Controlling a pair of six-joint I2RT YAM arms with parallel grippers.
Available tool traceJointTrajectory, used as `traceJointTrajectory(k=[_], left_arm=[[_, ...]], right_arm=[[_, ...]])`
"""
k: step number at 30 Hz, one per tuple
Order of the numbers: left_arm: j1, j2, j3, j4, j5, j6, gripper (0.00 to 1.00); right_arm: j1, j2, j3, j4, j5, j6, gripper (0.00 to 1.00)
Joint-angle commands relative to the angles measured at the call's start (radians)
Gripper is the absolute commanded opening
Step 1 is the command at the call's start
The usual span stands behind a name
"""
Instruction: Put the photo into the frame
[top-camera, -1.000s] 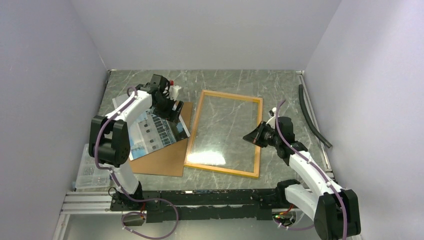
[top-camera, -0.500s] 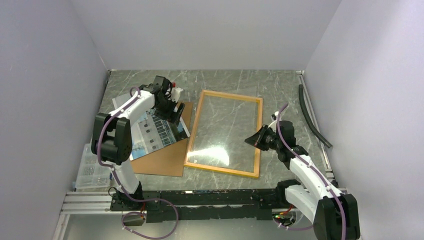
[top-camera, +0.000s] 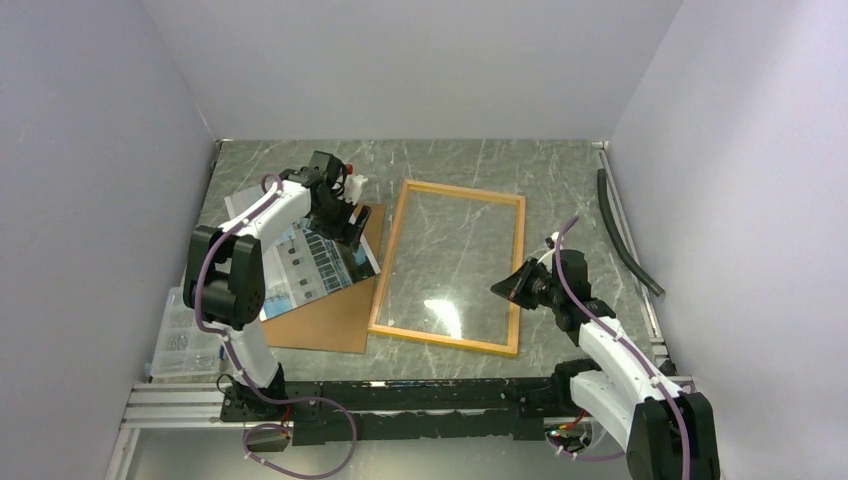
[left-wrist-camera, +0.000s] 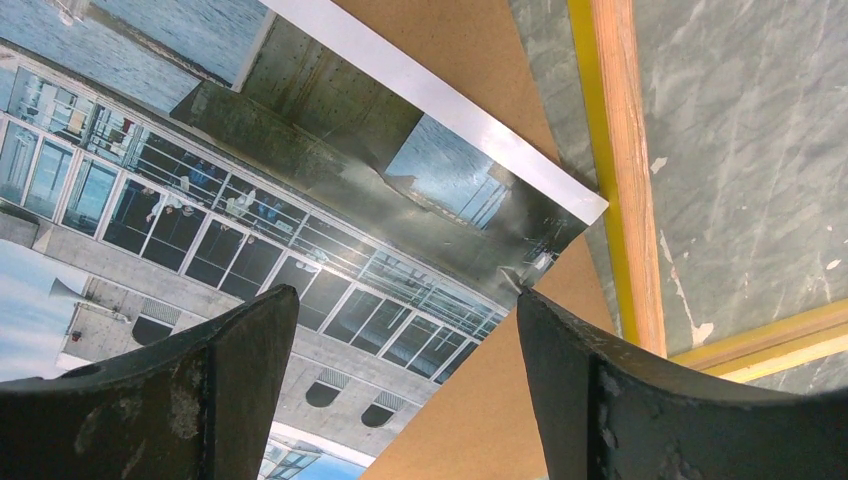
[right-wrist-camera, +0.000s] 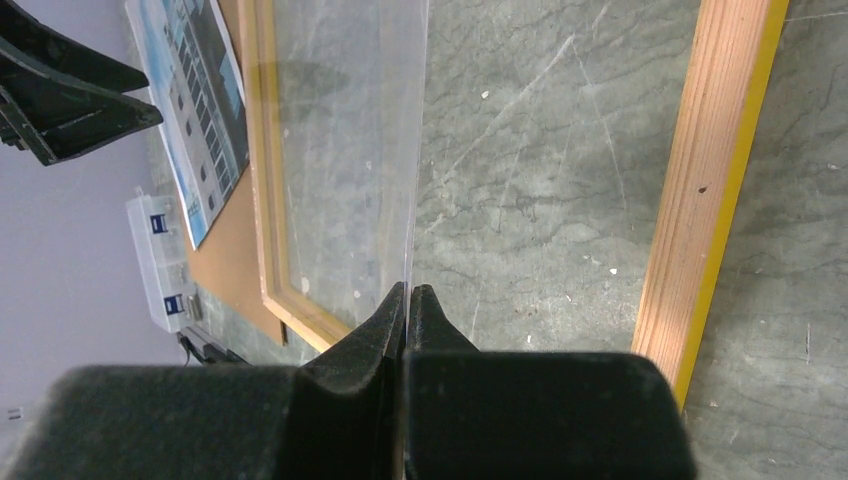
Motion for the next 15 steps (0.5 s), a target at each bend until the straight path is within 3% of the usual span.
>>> traceJointTrajectory(k=[1, 15], left_arm=[[-0.005, -0.006, 0.023, 0.013, -0.008, 0.007, 0.85], [-0.005, -0.022, 0.018, 0.016, -0.009, 0.003, 0.87]], right_arm=[[-0.003, -0.017, -0.008, 0.051, 0.026, 0.01, 0.0], [-0.005, -0.061, -0.038, 0.037, 0.072, 0.04, 0.0]])
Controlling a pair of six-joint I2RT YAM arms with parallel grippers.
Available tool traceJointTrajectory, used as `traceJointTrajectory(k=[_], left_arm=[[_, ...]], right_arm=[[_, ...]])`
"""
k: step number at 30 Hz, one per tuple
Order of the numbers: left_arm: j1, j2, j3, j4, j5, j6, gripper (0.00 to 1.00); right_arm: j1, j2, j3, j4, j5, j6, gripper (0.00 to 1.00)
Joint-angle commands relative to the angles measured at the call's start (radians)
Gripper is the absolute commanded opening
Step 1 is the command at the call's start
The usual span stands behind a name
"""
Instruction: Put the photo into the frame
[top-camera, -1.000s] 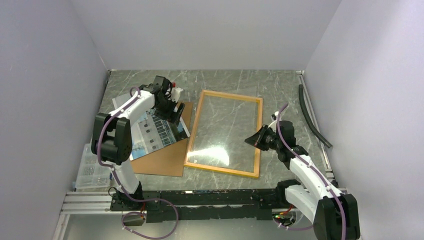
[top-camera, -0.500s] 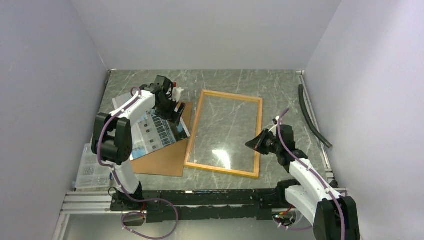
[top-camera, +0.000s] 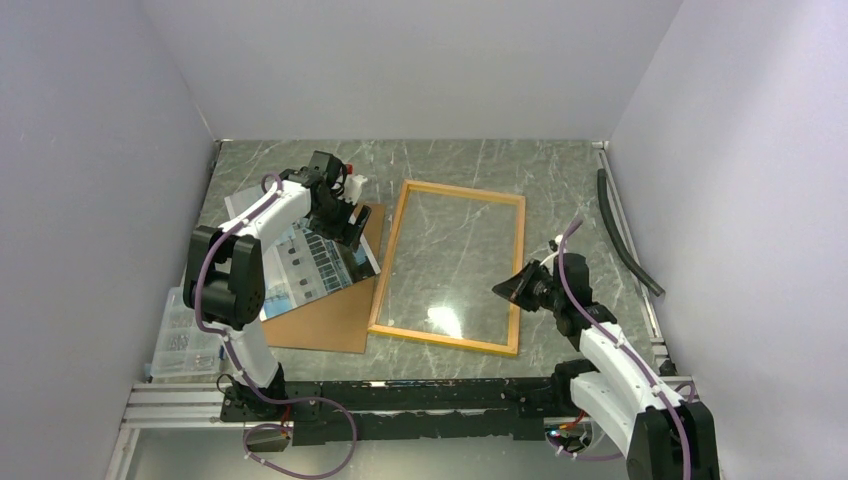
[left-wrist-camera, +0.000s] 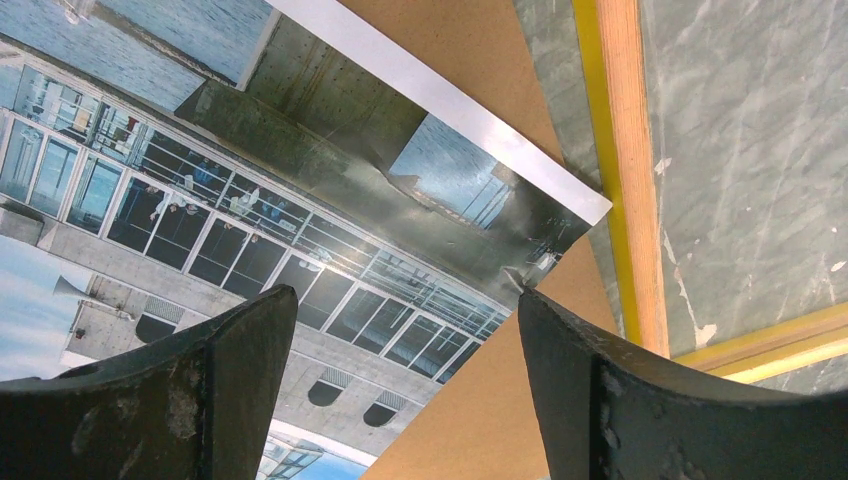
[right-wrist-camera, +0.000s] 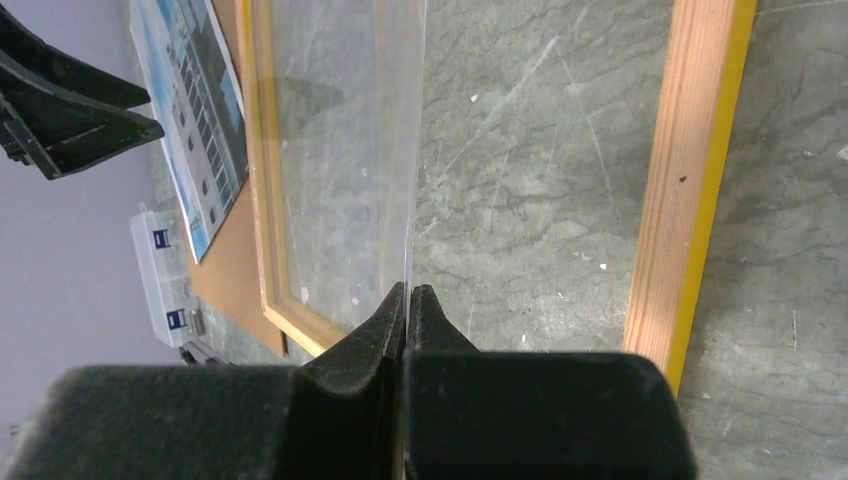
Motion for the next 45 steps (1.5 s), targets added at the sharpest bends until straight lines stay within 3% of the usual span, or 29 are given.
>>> traceJointTrajectory(k=[1, 45], left_arm=[[-0.005, -0.023, 0.017, 0.016, -0.002, 0.003, 0.87], [-0.102, 0.119, 0.078, 0.037, -0.035, 0.012, 0.79]], right_arm=[[-0.005, -0.018, -0.019, 0.037, 0.044, 0.015, 0.0], [-0.004, 0.037, 0.057, 0.162, -0.044, -0.12, 0.0]])
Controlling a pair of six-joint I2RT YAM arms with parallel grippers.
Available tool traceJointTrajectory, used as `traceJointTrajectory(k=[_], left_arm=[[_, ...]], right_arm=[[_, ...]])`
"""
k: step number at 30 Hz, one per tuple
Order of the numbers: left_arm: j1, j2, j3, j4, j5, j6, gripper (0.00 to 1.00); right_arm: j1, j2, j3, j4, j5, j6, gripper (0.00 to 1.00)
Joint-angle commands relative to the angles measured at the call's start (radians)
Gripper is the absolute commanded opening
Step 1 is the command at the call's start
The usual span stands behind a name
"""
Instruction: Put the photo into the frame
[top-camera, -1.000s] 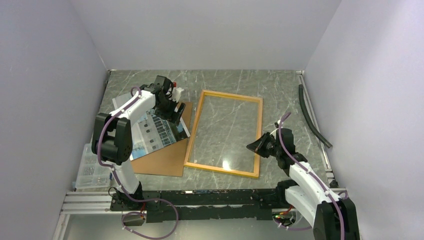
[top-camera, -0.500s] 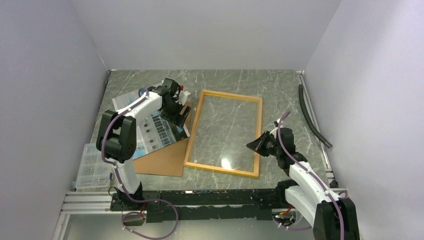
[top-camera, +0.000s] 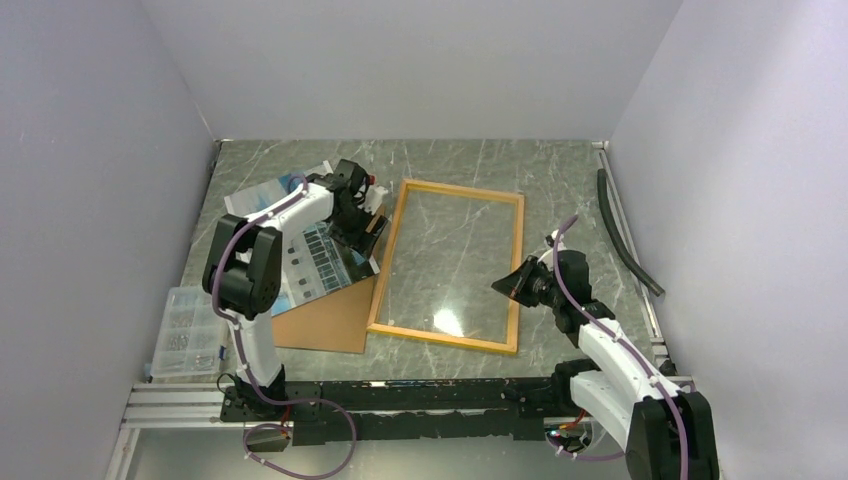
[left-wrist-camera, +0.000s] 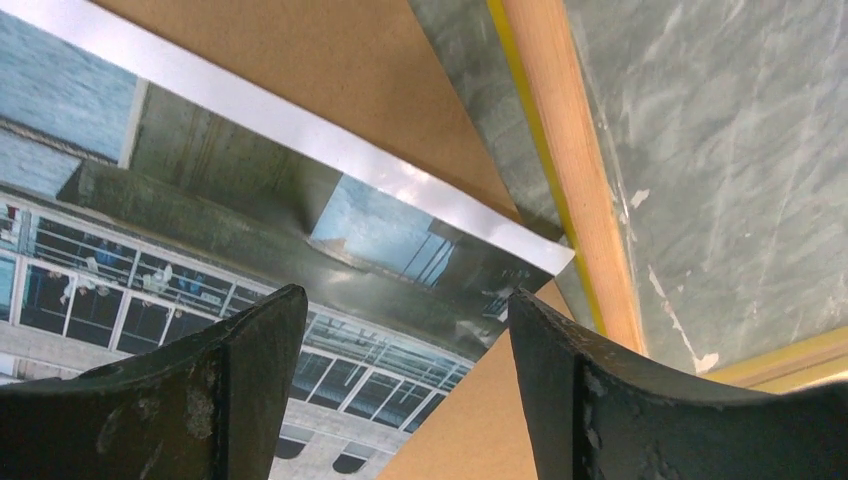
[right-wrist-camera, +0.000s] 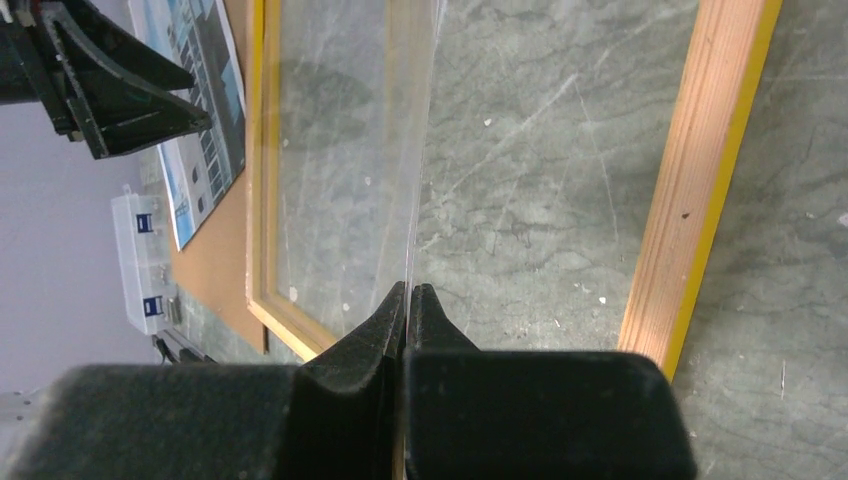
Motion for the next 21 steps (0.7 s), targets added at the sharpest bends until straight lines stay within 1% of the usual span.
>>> traceJointTrajectory(k=[1, 8, 15, 21], left_arm=[[-0.011, 0.029, 0.071, 0.013, -0.006, 0.012, 0.78], [-0.025, 0.065, 0.107, 0.013, -0.003, 0.011, 0.75], [-0.051, 0.06, 0.059, 0.038, -0.014, 0.03, 0.72], [-0.065, 0.052, 0.037, 0.046, -0.024, 0.04, 0.72]], right_arm=[[-0.001, -0.009, 0.064, 0.09, -0.019, -0.055, 0.0], [-0.002, -0.009, 0.063, 0.089, -0.016, -0.056, 0.0], [-0.003, 0.001, 0.051, 0.109, -0.017, -0.051, 0.0], [-0.009, 0.01, 0.048, 0.119, -0.016, -0.057, 0.0]])
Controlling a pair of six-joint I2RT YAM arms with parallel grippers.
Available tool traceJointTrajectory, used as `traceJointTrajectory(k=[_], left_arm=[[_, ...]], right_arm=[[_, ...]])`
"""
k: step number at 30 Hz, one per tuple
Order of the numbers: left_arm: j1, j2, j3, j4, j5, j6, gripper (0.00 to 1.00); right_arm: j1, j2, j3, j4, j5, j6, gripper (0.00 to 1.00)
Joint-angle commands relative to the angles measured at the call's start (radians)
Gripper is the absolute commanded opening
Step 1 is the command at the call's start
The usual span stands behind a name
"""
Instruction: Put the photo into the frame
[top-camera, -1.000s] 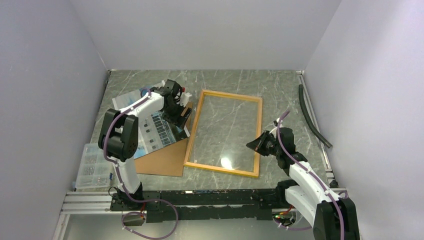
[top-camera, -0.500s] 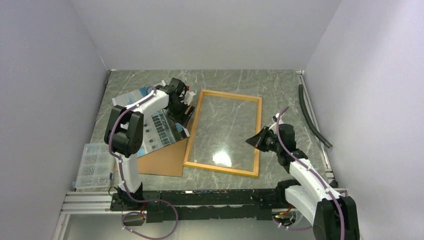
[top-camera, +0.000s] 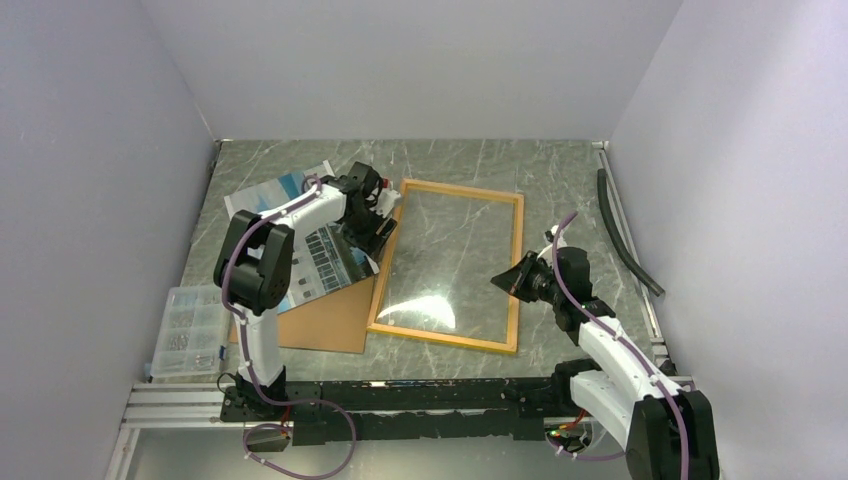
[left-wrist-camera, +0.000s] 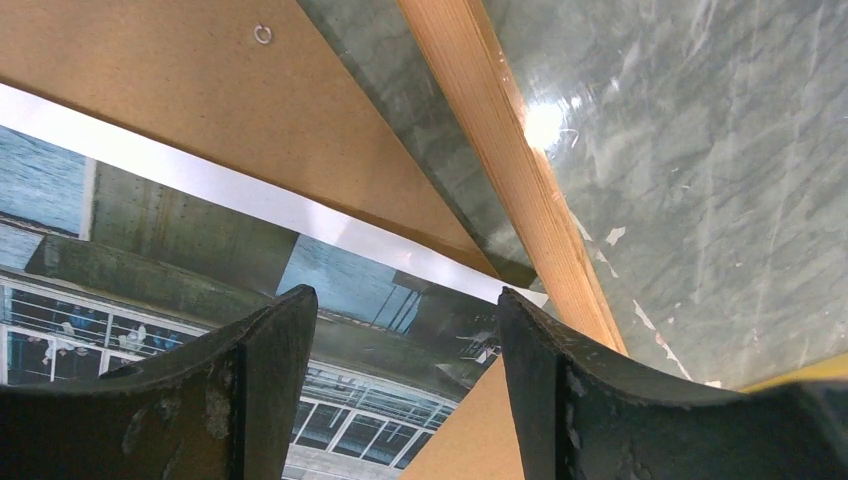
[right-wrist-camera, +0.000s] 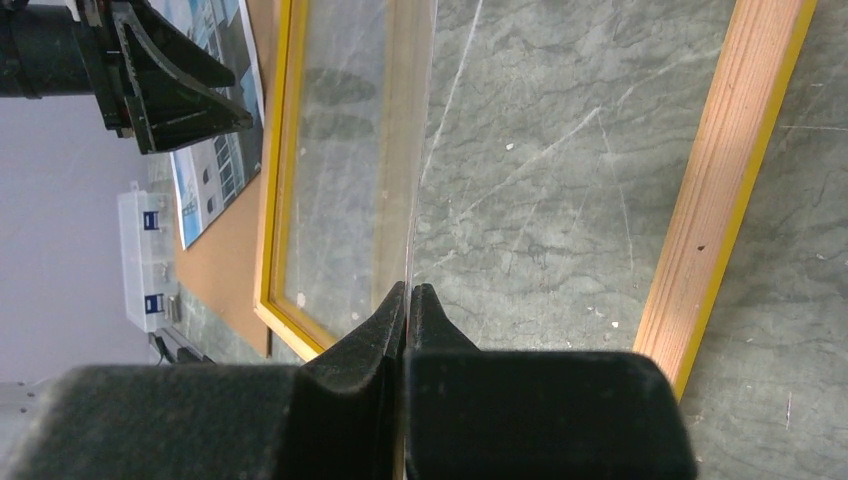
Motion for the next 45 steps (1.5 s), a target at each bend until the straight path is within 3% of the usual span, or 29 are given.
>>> traceJointTrajectory(k=[1, 45], left_arm=[[-0.013, -0.011, -0.009, 0.021, -0.012, 0.025, 0.72], [-0.061, 0.034, -0.052, 0.091, -0.035, 0.062, 0.6]], right_arm=[[-0.007, 0.006, 0.028, 0.085, -0.005, -0.029, 0.0], [-0.014, 0.087, -0.047, 0.216, -0.014, 0.005, 0.0]])
